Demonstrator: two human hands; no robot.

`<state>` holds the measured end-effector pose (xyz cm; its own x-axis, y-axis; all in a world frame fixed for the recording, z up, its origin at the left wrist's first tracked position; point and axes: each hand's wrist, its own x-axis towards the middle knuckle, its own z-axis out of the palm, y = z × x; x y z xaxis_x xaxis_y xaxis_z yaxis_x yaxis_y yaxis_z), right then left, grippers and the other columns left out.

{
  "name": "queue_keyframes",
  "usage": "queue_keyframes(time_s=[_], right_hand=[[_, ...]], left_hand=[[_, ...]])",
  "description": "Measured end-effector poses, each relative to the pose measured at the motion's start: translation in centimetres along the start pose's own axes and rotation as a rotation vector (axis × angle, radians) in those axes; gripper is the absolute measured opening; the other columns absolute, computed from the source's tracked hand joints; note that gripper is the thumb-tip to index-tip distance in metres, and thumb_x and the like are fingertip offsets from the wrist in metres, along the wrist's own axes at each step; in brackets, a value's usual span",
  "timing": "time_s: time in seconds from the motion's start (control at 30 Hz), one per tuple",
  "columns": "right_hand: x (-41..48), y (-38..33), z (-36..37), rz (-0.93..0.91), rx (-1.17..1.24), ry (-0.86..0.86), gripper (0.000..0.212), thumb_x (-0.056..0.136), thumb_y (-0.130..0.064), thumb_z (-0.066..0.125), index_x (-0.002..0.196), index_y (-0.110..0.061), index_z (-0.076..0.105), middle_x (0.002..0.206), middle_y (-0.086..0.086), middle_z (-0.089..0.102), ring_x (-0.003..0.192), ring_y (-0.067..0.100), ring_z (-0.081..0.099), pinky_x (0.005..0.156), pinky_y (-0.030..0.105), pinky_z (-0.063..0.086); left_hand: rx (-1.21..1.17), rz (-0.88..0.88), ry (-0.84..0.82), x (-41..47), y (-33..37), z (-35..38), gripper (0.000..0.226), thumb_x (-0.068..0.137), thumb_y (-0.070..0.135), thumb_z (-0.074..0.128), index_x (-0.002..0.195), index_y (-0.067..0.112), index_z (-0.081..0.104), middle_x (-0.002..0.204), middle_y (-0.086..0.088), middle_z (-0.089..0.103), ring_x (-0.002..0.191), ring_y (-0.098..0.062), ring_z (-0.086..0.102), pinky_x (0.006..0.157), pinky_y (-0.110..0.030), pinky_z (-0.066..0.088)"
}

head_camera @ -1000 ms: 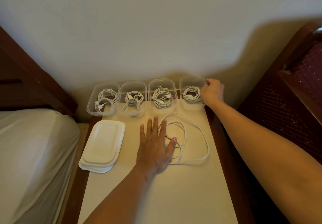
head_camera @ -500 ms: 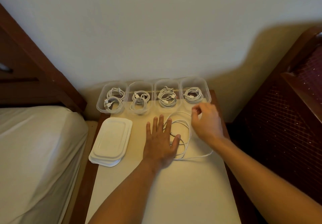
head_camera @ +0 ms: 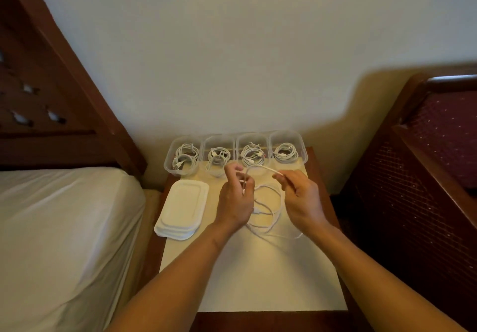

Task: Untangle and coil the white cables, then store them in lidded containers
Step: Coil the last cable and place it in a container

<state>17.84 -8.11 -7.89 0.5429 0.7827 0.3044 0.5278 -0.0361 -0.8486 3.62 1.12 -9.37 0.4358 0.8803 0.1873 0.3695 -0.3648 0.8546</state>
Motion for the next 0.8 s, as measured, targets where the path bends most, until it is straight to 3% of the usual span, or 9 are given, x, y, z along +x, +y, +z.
queue_keyframes(time_s=[0.07, 0.17, 0.3, 0.4, 0.47, 0.53, 0.63, 0.7, 0.8], right_hand=[[-0.7, -2.4, -1.0, -0.025, 0.070, 0.038, 0.015, 0.103, -0.015, 0.060, 0.104, -0.015, 0.075, 0.087, -0.005, 0.067, 0.080, 0.006, 0.058, 0.072, 0.019, 0.047], [-1.6, -5.2, -2.8, -0.041, 0.108, 0.119, 0.016, 0.104, -0.019, 0.057, 0.105, -0.019, 0.073, 0.080, -0.004, 0.061, 0.073, 0.008, 0.054, 0.066, 0.017, 0.043], [-3.2, -7.5, -5.3, -0.081, 0.115, 0.180, 0.019, 0.107, -0.020, 0.053, 0.103, -0.020, 0.071, 0.073, -0.004, 0.056, 0.067, 0.007, 0.049, 0.061, 0.018, 0.040], [-3.9, -8.4, -7.1, -0.007, 0.153, 0.274, 0.024, 0.108, -0.029, 0.049, 0.095, -0.026, 0.069, 0.072, 0.009, 0.058, 0.064, 0.011, 0.048, 0.060, 0.025, 0.041], [-4.2, -8.9, -8.0, 0.023, 0.119, 0.257, 0.023, 0.108, -0.029, 0.049, 0.094, -0.032, 0.067, 0.080, 0.008, 0.063, 0.073, 0.016, 0.057, 0.067, 0.028, 0.045], [-4.8, -9.7, -8.2, 0.035, -0.035, 0.150, 0.018, 0.108, -0.025, 0.051, 0.117, -0.028, 0.065, 0.109, 0.002, 0.069, 0.106, 0.021, 0.062, 0.090, 0.035, 0.049], [-5.9, -11.7, -7.5, -0.050, -0.188, 0.058, 0.059, 0.103, -0.026, 0.059, 0.157, -0.023, 0.035, 0.142, -0.003, 0.054, 0.131, 0.017, 0.046, 0.112, 0.041, 0.038], [-6.3, -13.7, -7.2, -0.154, -0.109, 0.014, 0.044, 0.105, -0.033, 0.055, 0.147, -0.031, 0.044, 0.132, -0.009, 0.059, 0.116, 0.011, 0.055, 0.101, 0.037, 0.046], [-6.2, -15.6, -7.4, -0.209, 0.000, 0.026, 0.017, 0.107, -0.023, 0.050, 0.102, -0.027, 0.066, 0.073, -0.016, 0.061, 0.065, 0.005, 0.051, 0.063, 0.032, 0.044]], left_hand=[[-0.091, -0.005, -0.027, -0.4, 2.4, -2.0, 0.019, 0.105, 0.017, 0.055, 0.118, 0.029, 0.049, 0.080, 0.002, 0.071, 0.072, -0.012, 0.067, 0.072, -0.038, 0.056], [-0.139, 0.091, -0.071, -1.6, 6.0, -6.3, 0.015, 0.103, 0.021, 0.061, 0.092, 0.022, 0.071, 0.063, 0.001, 0.062, 0.061, -0.013, 0.058, 0.066, -0.039, 0.051], [-0.217, 0.095, -0.241, -3.1, 10.3, -12.5, 0.016, 0.099, 0.023, 0.069, 0.087, 0.017, 0.077, 0.061, 0.001, 0.053, 0.056, -0.018, 0.051, 0.062, -0.045, 0.055], [-0.057, 0.085, -0.461, -4.0, 12.1, -16.0, 0.017, 0.100, 0.020, 0.068, 0.090, 0.009, 0.076, 0.060, 0.004, 0.054, 0.052, -0.017, 0.048, 0.057, -0.035, 0.048], [-0.013, 0.087, -0.463, -4.6, 13.2, -17.3, 0.019, 0.102, 0.021, 0.065, 0.093, 0.007, 0.075, 0.056, 0.005, 0.046, 0.051, -0.017, 0.042, 0.053, -0.032, 0.043], [-0.066, 0.090, -0.408, -5.4, 14.8, -17.6, 0.020, 0.103, 0.020, 0.062, 0.096, 0.006, 0.074, 0.055, 0.000, 0.039, 0.045, -0.015, 0.035, 0.047, -0.029, 0.037], [-0.118, 0.124, -0.407, -6.7, 17.9, -16.7, 0.019, 0.103, 0.016, 0.060, 0.093, 0.004, 0.072, 0.060, -0.004, 0.037, 0.042, -0.007, 0.027, 0.042, -0.021, 0.025], [-0.132, 0.171, -0.405, -7.6, 19.7, -16.0, 0.020, 0.103, 0.017, 0.060, 0.087, 0.010, 0.071, 0.056, 0.003, 0.038, 0.043, -0.007, 0.027, 0.043, -0.019, 0.024], [0.010, 0.274, -0.269, -7.6, 20.5, -15.8, 0.020, 0.104, 0.022, 0.058, 0.087, 0.016, 0.068, 0.059, 0.004, 0.044, 0.053, -0.019, 0.038, 0.054, -0.029, 0.030]])
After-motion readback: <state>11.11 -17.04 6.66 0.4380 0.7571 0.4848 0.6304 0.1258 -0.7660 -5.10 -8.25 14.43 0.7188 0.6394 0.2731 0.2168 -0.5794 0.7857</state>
